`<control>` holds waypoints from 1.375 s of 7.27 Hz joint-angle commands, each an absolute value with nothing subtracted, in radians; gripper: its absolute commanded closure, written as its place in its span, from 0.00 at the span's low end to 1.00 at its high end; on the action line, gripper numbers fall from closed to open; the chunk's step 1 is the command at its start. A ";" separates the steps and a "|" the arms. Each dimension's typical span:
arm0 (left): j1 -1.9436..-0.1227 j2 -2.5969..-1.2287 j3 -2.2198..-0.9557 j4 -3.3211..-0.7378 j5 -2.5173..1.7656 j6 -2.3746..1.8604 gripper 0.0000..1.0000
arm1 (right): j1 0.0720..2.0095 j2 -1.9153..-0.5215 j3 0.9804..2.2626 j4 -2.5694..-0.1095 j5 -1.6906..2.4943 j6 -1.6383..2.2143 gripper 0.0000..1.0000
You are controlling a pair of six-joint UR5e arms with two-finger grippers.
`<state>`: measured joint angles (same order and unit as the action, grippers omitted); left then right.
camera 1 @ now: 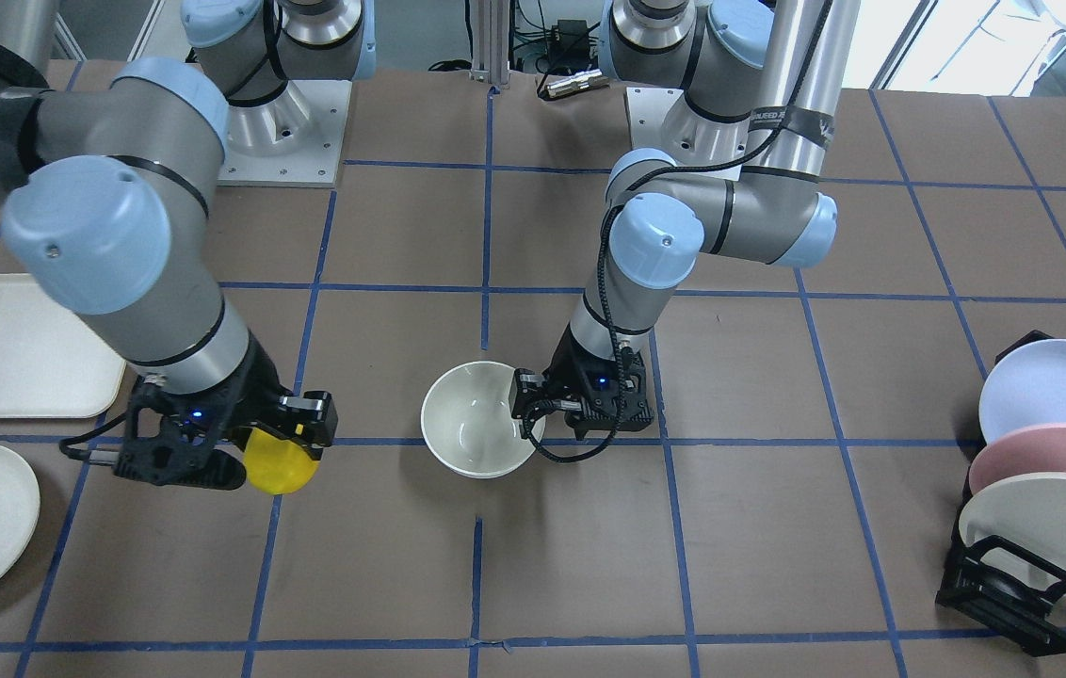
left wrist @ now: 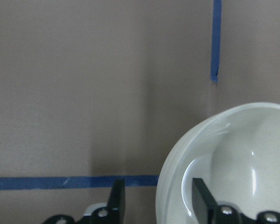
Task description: Place bowl and put lemon in it
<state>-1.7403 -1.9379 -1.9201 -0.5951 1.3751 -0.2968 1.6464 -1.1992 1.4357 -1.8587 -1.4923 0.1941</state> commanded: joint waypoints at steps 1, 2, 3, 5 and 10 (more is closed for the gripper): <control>-1.683 -1.837 -1.791 -0.911 1.384 -0.185 0.00 | 1.729 -1.192 1.453 -1.865 -1.467 0.283 1.00; -1.674 -1.780 -1.663 -1.180 1.454 -0.175 0.00 | 1.750 -1.192 1.478 -1.890 -1.435 0.305 1.00; -1.649 -1.752 -1.537 -1.406 1.523 -0.100 0.00 | 1.781 -1.190 1.503 -1.925 -1.433 0.346 1.00; -1.553 -1.695 -1.480 -1.552 1.531 0.007 0.00 | 1.837 -1.175 1.549 -1.991 -1.433 0.367 1.00; -1.556 -1.626 -1.525 -1.530 1.586 -0.002 0.00 | 1.910 -1.088 1.610 -2.181 -1.436 0.445 0.93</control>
<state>-1.5596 -1.6278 -1.5125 -1.5563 1.5761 -0.0017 1.9063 -1.0943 1.5935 -2.1727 -1.4346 0.4412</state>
